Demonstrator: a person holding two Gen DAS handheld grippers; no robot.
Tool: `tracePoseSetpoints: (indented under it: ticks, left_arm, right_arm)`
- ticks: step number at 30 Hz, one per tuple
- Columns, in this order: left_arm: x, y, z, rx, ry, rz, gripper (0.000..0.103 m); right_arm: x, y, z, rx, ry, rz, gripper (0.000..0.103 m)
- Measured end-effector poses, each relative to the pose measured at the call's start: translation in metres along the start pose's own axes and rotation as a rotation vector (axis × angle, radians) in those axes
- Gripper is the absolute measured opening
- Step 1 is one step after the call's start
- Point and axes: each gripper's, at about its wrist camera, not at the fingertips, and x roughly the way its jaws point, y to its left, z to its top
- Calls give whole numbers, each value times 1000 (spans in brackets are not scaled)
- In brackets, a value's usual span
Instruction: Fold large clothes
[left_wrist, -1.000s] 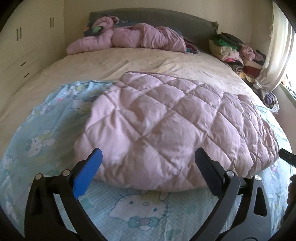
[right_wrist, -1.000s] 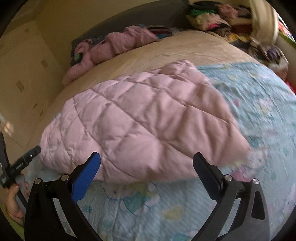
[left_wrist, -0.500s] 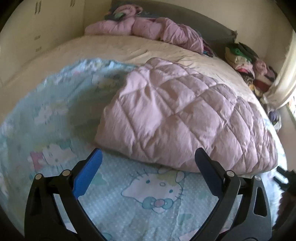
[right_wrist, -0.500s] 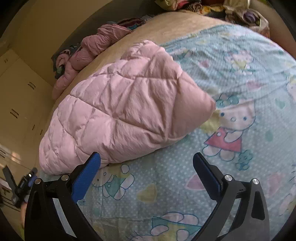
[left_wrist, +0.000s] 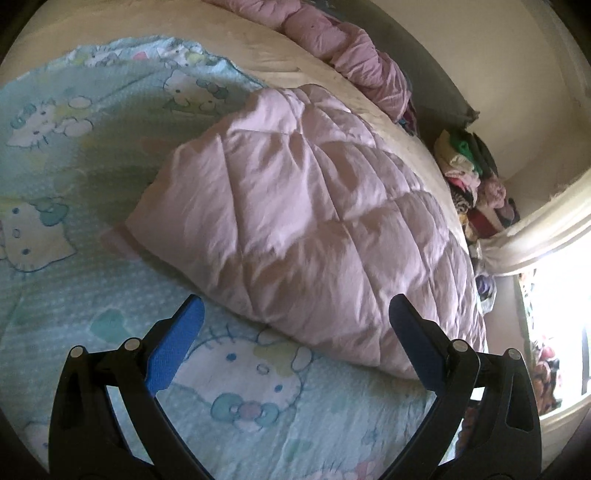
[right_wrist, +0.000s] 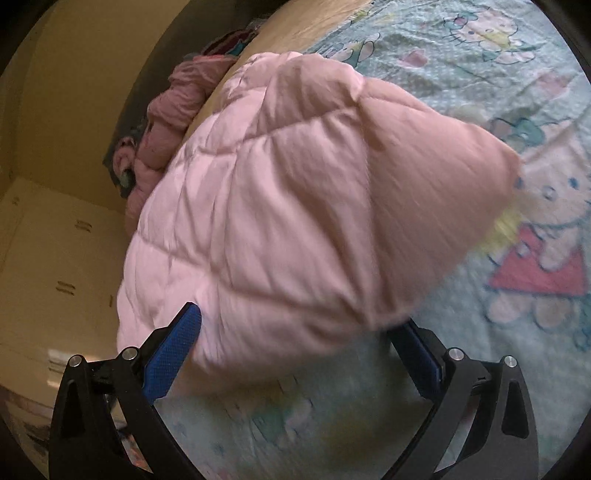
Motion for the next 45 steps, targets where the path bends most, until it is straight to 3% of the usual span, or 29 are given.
tracePoseSetpoints:
  ticks: [5, 9, 15, 17, 18, 22, 25, 30, 35, 40, 45]
  left_arm:
    - [22, 16, 12, -84, 11, -2, 94]
    - [46, 34, 20, -178, 22, -70, 95]
    - [66, 40, 33, -237, -11, -125, 95]
    - [69, 34, 36, -215, -7, -109, 94]
    - [68, 31, 39, -193, -8, -96, 89]
    - [54, 7, 45, -36, -40, -58, 49]
    - [40, -8, 47, 54, -57, -25, 37]
    - [14, -34, 47, 192, -134, 29, 31]
    - [-15, -47, 35, 280, -193, 35, 30]
    - [-41, -46, 19, 301, -208, 31, 30]
    - [-62, -41, 3, 308, -230, 23, 30]
  right_arm:
    - [15, -4, 16, 45, -22, 13, 99]
    - [23, -1, 18, 12, -55, -13, 99]
    - [27, 4, 13, -44, -73, -33, 80]
    - [27, 2, 14, -53, -56, 2, 71]
    - [27, 3, 14, -63, -52, 4, 69]
    - [15, 34, 7, -249, -93, -56, 47]
    - [5, 65, -1, -391, -143, -127, 39]
    - [-22, 118, -30, -670, -248, -191, 34]
    - [-49, 145, -66, -863, -338, -197, 32]
    - [-74, 148, -90, -935, -375, -176, 31]
    - [-86, 136, -101, -925, -366, -147, 31]
